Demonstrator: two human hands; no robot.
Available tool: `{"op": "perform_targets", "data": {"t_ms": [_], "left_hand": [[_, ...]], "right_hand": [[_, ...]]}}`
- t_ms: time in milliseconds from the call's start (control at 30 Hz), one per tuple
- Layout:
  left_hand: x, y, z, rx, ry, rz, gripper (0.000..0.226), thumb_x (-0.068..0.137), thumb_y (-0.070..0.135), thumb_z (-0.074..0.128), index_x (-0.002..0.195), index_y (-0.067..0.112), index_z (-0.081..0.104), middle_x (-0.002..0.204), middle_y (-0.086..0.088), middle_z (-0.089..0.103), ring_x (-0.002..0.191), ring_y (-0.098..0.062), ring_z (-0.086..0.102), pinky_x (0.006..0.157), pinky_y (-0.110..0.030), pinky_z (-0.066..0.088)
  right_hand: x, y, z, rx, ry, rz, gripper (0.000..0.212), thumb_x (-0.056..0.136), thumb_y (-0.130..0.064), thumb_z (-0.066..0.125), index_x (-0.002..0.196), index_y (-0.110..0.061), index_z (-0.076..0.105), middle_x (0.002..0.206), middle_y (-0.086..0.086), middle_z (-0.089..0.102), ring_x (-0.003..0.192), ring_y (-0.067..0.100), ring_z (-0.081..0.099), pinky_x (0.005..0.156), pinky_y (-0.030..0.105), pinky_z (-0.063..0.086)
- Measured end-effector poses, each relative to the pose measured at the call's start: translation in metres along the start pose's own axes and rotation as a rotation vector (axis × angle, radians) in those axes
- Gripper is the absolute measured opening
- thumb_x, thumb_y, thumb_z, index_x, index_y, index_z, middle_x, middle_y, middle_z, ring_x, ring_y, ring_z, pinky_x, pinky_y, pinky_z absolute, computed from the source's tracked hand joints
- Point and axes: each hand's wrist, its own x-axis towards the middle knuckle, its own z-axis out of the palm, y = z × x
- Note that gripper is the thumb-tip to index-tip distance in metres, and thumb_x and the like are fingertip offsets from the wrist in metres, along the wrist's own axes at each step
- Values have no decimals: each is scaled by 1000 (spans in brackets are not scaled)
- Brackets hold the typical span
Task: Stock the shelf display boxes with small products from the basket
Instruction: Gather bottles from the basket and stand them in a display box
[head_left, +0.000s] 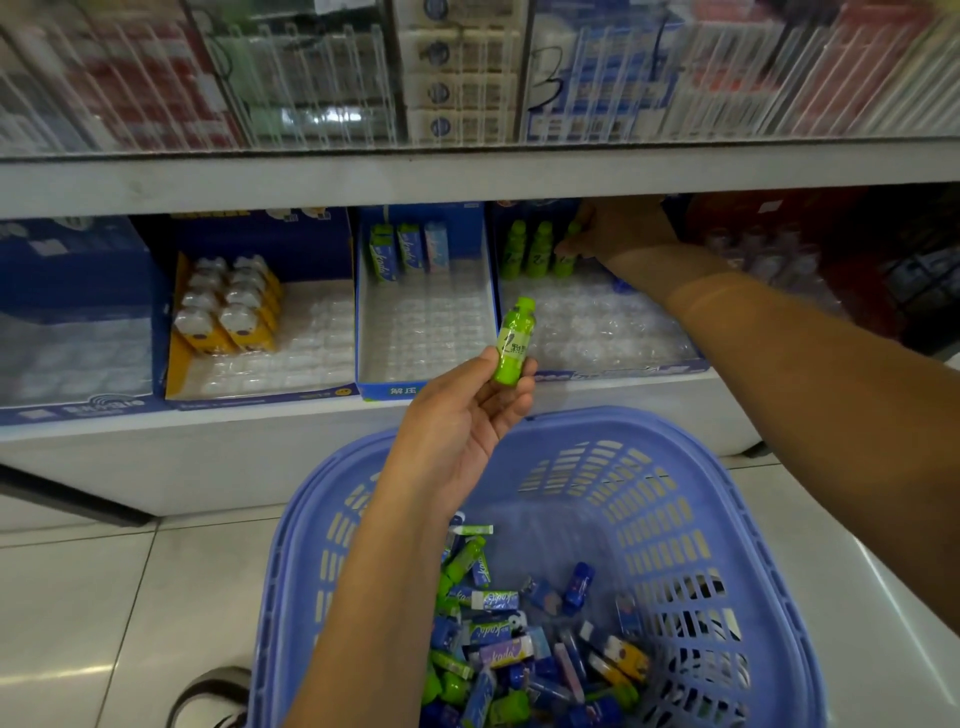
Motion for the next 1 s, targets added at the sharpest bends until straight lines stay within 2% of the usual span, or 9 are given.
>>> {"op": "perform_targets", "data": {"t_ms": [200,300,400,633,700,767,833,933,1000], "left_hand": [[-3,0,5,19,-17,58,28,96,15,49,114,-3,59,93,-11,72,77,-12,69,68,-19,57],[-3,-1,5,24,-36,71,29,97,18,45,111,-2,60,90,-10,72,72,-11,67,66,-19,56],[-3,-4,7,56,-50,74,31,100,19,40,111,-1,60,85,-8,70,67,-10,60,62,-18,54],[0,-9,15,160,-52,156,28,100,20,42,111,5,62,97,-8,72,78,-12,67,70,-19,55],[3,-14,17,367,-3,249,27,99,21,45,118,9,60,107,-4,69,93,-12,68,78,-14,53],[7,-21,16,854,35,409,37,99,27,47,133,15,51,121,5,61,112,-9,58,87,-5,43],[10,-28,13,1358,-5,547,45,98,28,47,142,17,42,140,3,49,130,-12,43,101,-14,35],[14,-39,7,1709,-62,623,53,98,25,47,147,11,31,153,-4,31,143,-19,22,116,-25,16],[15,-44,4,1790,-69,662,57,98,24,47,148,8,25,156,-5,25,145,-20,17,117,-22,3]], "right_hand": [[-25,-2,-19,77,-9,18,26,91,-26,60,110,-8,60,129,18,56,115,24,57,87,25,47],[-66,-17,-31,638,-121,68,4,85,-20,68,86,-16,66,111,17,68,72,6,69,67,14,56],[-105,-26,-30,741,-389,-135,23,75,-28,74,97,-23,71,96,4,74,83,11,71,71,17,57],[-114,-22,-20,839,-248,-141,21,76,-9,74,96,-15,70,93,9,72,80,7,68,73,15,55],[-107,-17,-21,915,-69,-104,20,74,-5,75,90,-14,70,86,2,71,74,1,68,71,12,52],[-93,-13,-20,873,121,-80,23,74,-2,75,96,-8,69,84,-5,68,67,-9,65,66,4,47],[-78,-14,-14,706,211,-72,29,75,-3,76,103,-8,69,89,-7,66,68,-14,61,67,-1,44],[-58,-20,4,507,167,-107,27,79,-5,72,106,-6,70,102,5,69,94,11,63,81,5,44],[-48,-24,15,418,137,-161,26,82,-3,67,107,-4,69,104,6,68,98,15,59,72,-3,38]]}}
